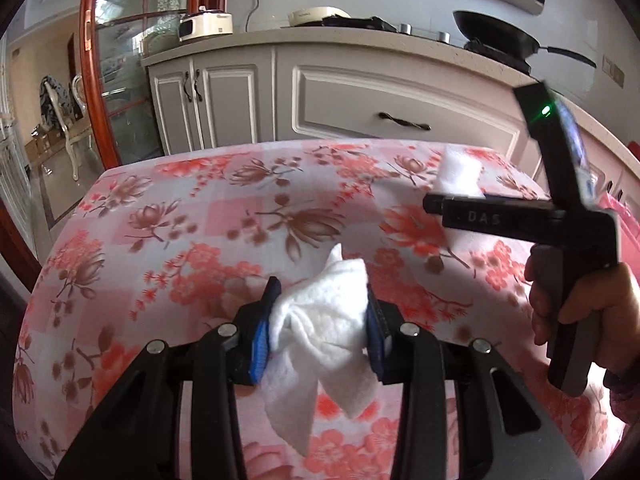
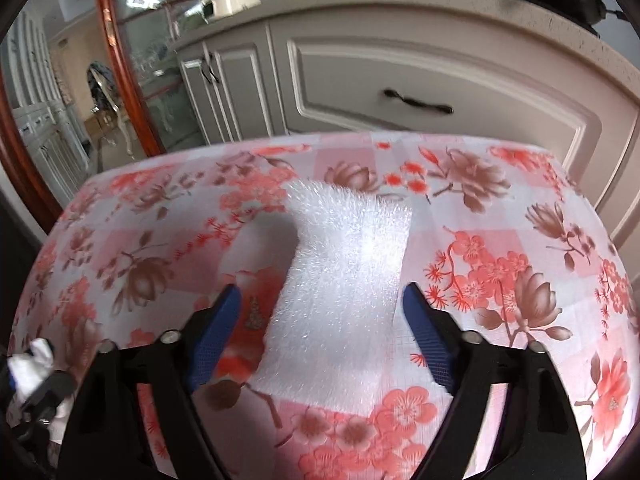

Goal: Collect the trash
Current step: 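Grasp the white foam strip with the right tool while the left grasps the white tissue, then carry the foam strip and tissue over the pink bin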

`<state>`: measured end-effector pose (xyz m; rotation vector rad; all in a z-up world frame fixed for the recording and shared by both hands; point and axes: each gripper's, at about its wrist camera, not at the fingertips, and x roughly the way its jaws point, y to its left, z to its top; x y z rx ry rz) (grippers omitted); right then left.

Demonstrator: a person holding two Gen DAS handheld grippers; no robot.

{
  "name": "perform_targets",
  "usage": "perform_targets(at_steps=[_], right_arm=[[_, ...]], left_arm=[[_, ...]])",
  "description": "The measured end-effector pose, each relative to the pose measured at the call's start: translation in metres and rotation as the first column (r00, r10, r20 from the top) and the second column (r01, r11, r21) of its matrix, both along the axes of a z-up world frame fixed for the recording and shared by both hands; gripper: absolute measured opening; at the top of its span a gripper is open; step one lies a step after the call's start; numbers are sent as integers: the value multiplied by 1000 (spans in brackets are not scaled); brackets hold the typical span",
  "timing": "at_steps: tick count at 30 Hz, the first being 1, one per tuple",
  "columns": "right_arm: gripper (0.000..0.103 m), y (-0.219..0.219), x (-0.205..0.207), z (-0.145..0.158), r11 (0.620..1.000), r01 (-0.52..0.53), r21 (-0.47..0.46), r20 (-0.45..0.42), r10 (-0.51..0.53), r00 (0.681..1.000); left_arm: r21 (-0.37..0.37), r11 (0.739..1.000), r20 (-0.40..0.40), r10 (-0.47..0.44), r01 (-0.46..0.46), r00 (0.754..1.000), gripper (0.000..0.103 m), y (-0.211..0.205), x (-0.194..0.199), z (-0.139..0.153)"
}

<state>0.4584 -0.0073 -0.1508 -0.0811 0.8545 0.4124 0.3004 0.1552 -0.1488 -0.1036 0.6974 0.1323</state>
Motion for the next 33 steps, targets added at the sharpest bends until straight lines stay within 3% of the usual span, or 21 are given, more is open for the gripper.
perform_targets(at_steps=[2, 5, 10, 18, 33], right_arm=[[57, 0, 3, -4, 1000, 15, -16, -20, -15, 1000], [53, -1, -1, -5, 1000, 12, -25, -14, -12, 1000], [51, -4, -29, 7, 999, -36, -26, 51, 37, 998], [51, -38, -80, 42, 998, -30, 61, 127, 22, 992], [52, -108, -189, 87, 991, -52, 120, 307, 13, 952]], left_arm=[[-1, 1000, 12, 7, -7, 1000, 38, 2, -2, 2], [-11, 1000, 28, 21, -21, 999, 38, 6, -4, 3], [-15, 999, 48, 34, -34, 998, 38, 5, -9, 8], [-2, 999, 116, 42, -42, 992, 38, -13, -27, 29], [15, 999, 268, -37, 34, 963, 38, -75, -83, 74]])
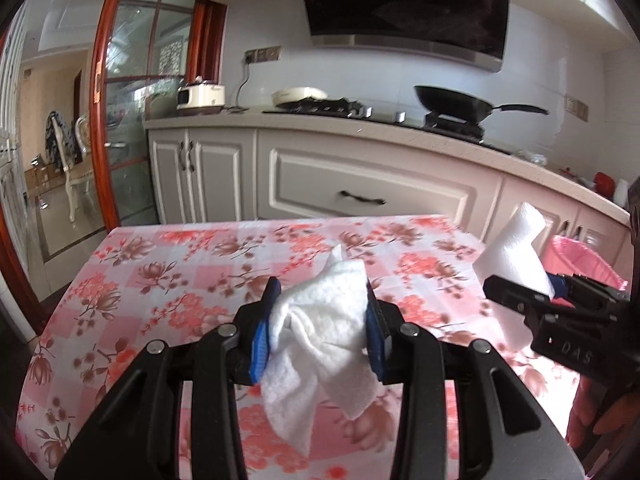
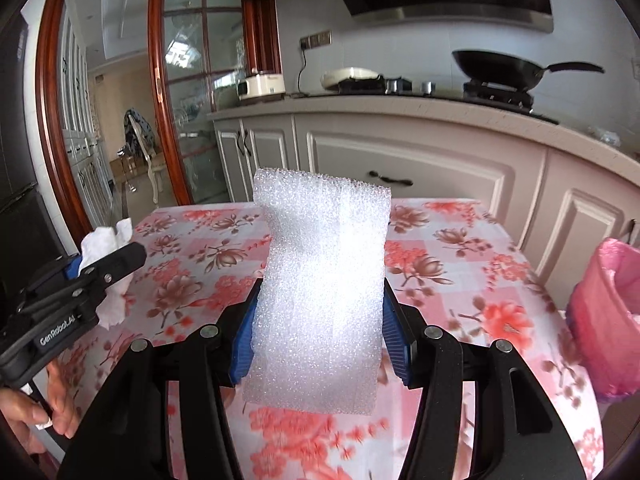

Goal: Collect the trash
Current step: 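Carry the foam strip and tissue over the pink bin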

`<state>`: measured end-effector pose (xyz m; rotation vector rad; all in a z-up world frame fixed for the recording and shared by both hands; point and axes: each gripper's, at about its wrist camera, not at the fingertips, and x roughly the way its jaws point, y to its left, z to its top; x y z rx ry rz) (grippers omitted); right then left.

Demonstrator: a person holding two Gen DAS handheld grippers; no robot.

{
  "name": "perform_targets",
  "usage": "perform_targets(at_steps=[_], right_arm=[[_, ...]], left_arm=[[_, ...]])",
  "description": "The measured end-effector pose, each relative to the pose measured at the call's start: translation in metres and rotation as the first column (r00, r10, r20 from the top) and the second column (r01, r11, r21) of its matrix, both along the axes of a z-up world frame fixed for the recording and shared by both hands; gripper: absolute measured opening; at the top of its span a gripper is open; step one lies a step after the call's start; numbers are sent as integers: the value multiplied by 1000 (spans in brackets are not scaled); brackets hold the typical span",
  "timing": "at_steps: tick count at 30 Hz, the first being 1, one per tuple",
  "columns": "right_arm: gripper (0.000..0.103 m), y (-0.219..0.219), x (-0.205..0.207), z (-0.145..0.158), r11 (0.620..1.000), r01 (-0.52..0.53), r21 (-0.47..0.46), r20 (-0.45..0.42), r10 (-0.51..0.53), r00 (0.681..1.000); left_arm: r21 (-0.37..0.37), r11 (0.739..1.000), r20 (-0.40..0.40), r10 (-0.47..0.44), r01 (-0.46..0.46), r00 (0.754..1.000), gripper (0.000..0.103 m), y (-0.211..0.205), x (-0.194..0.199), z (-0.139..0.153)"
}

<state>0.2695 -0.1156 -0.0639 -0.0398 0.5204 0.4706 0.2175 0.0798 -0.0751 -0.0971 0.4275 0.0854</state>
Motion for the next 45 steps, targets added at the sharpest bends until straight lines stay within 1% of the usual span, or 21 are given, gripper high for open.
perform_targets(at_steps=[7, 11, 14, 21, 26, 29, 34, 39, 45], right_arm=[[52, -19, -29, 12, 999, 30, 30, 68, -32, 997], [52, -33, -40, 21, 997, 49, 66, 107, -56, 993], [52, -38, -49, 26, 996, 61, 68, 138, -70, 988], [52, -65, -55, 31, 989, 125, 80, 163, -137, 977], [52, -95, -55, 30, 975, 202, 96, 164, -216, 963], [52, -115, -54, 30, 963, 246, 107, 167, -262, 951], [52, -148, -52, 31, 939, 324, 119, 183, -341, 922], [52, -181, -45, 28, 909, 396, 131, 170, -414, 894], [52, -225, -39, 27, 873, 470, 133, 176, -487, 855]], left_arm=[[33, 997, 74, -75, 73, 994, 38, -33, -23, 16], [43, 995, 108, -91, 87, 990, 38, -46, -34, 21], [53, 994, 124, -101, 95, 987, 38, -52, -37, 24], [81, 984, 140, -166, 156, 976, 38, -78, -30, 29], [101, 972, 153, -226, 212, 962, 38, -102, -18, 32], [99, 965, 160, -258, 244, 953, 38, -116, -8, 33], [118, 942, 152, -329, 314, 932, 38, -148, 10, 33], [134, 910, 149, -409, 392, 900, 38, -188, 24, 32], [143, 876, 154, -480, 462, 863, 38, -232, 47, 36]])
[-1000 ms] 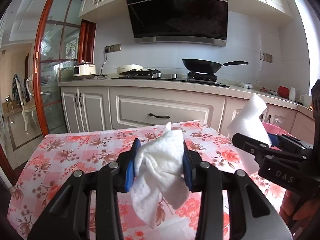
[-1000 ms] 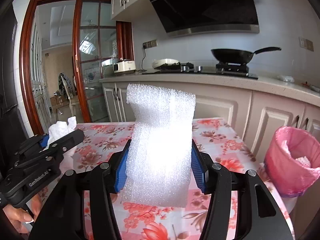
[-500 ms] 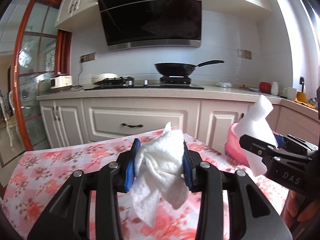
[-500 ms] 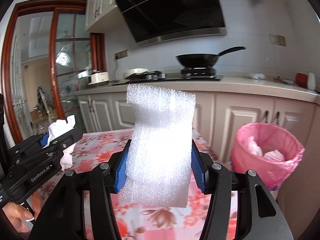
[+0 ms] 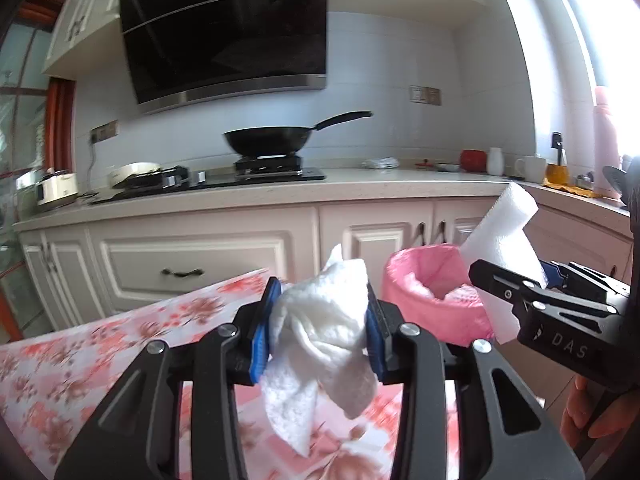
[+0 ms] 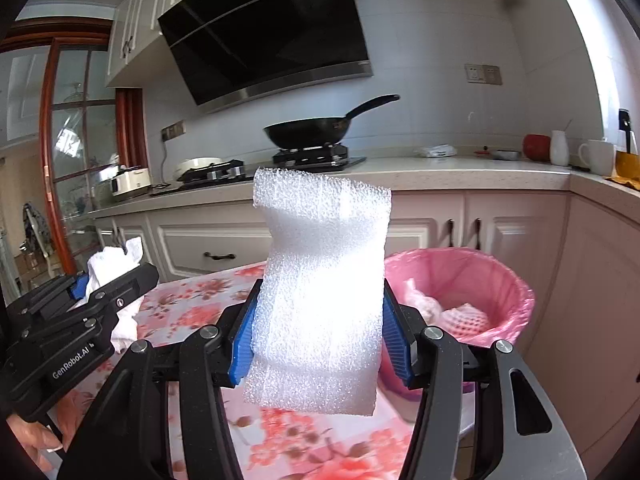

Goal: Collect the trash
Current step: 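Carry the foam strip and tissue over the pink bin, then open both tools over the pink bin to drop the strip and tissue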

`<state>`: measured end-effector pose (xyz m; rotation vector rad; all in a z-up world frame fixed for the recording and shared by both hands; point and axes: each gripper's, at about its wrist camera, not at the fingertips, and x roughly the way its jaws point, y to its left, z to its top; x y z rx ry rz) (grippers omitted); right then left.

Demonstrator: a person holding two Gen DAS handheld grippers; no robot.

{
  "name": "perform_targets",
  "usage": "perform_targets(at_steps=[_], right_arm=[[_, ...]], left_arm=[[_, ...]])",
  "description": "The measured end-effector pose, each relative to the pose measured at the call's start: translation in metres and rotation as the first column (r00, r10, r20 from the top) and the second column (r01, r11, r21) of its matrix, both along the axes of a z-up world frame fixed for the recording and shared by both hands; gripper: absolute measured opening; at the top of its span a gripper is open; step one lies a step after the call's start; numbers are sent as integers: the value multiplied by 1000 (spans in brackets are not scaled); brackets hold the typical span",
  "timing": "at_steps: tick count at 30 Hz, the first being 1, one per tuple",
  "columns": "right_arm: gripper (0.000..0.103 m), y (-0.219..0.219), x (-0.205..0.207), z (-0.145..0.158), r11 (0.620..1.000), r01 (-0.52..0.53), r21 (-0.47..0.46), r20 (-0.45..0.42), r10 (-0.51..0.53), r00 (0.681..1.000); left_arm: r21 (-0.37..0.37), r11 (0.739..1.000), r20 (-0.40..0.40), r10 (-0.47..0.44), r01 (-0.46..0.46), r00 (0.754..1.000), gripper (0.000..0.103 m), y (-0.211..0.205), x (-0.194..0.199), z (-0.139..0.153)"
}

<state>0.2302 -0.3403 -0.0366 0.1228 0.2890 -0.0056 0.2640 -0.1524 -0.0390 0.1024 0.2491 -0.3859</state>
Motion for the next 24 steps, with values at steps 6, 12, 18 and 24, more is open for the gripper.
perform_targets(at_steps=[6, 12, 18, 24], right_arm=[[52, -45, 10, 3, 997, 65, -29, -4, -65, 998], [52, -94, 32, -1, 992, 113, -52, -32, -115, 993], [52, -135, 62, -5, 989, 130, -66, -50, -133, 990], [53, -163, 94, -10, 990, 125, -68, -74, -130, 989]], left_arm=[[1, 997, 9, -83, 83, 997, 38, -53, 28, 5], [-32, 986, -31, -163, 162, 986, 38, -102, 62, 2], [-58, 973, -53, -226, 223, 973, 38, -147, 101, 4], [-106, 970, -85, -229, 220, 970, 39, -178, 136, 5]])
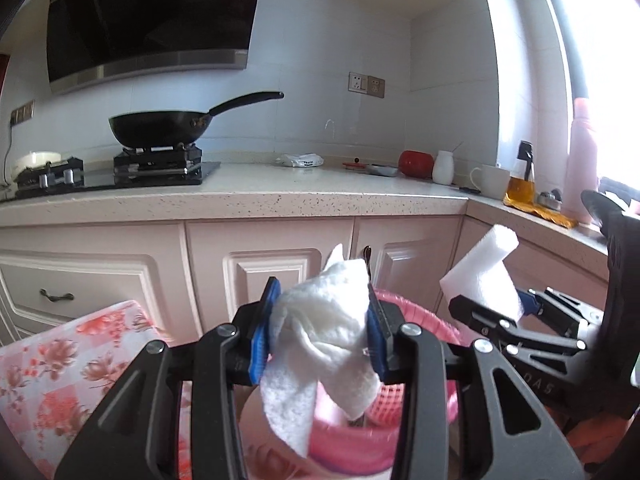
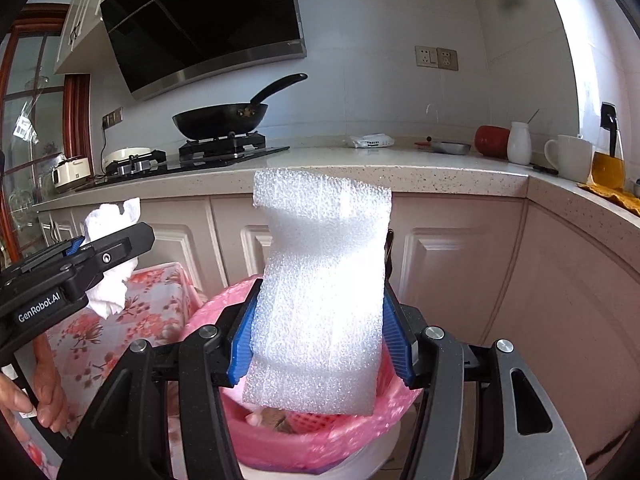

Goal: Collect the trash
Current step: 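Open both tools over the pink bin to drop the strip and tissue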

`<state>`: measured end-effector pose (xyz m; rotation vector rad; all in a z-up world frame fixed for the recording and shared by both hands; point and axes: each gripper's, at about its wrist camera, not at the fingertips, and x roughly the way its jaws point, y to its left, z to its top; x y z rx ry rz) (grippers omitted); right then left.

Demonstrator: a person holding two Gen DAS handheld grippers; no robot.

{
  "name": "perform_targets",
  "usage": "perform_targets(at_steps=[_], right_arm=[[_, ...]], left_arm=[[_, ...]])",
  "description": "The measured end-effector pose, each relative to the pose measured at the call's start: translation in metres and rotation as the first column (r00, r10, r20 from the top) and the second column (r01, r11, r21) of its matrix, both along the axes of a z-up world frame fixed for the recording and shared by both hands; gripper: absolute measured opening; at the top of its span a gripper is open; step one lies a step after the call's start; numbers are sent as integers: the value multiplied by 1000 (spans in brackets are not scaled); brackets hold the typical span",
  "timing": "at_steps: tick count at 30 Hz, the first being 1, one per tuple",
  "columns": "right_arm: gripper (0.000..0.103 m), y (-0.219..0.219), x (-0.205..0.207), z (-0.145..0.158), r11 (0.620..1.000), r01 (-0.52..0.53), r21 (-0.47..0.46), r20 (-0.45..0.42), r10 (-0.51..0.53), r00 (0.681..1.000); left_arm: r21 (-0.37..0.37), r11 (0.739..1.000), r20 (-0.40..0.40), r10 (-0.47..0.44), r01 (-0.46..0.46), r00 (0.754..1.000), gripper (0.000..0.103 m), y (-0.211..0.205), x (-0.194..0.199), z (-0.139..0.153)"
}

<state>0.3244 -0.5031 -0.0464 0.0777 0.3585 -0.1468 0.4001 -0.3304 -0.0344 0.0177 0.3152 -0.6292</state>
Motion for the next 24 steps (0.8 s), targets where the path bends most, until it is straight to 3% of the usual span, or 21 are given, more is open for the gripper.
perform_targets(at_steps=[7, 9, 13, 21, 24], right_arm=[[54, -19, 27, -8, 1000, -8, 16, 0, 8, 1000], [54, -25, 35, -11, 999, -14, 29, 2, 14, 1000], [67, -34, 52, -20, 999, -28, 28, -14, 28, 1000], [68, -38, 42, -25, 999, -15, 28, -24, 15, 1000], [69, -31, 27, -19, 1000, -16, 21, -14, 16, 1000]], left_arm=[[-38, 999, -71, 16, -19, 997, 40, -22, 34, -14], [-45, 999, -79, 22, -25, 997, 44, -25, 40, -17], [-79, 996, -99, 34, -42, 994, 78, -27, 50, -25], [-44, 995, -52, 89, -91, 995, 84, -10, 42, -23], [-23, 989, -8, 144, -144, 990, 97, 0, 31, -16]])
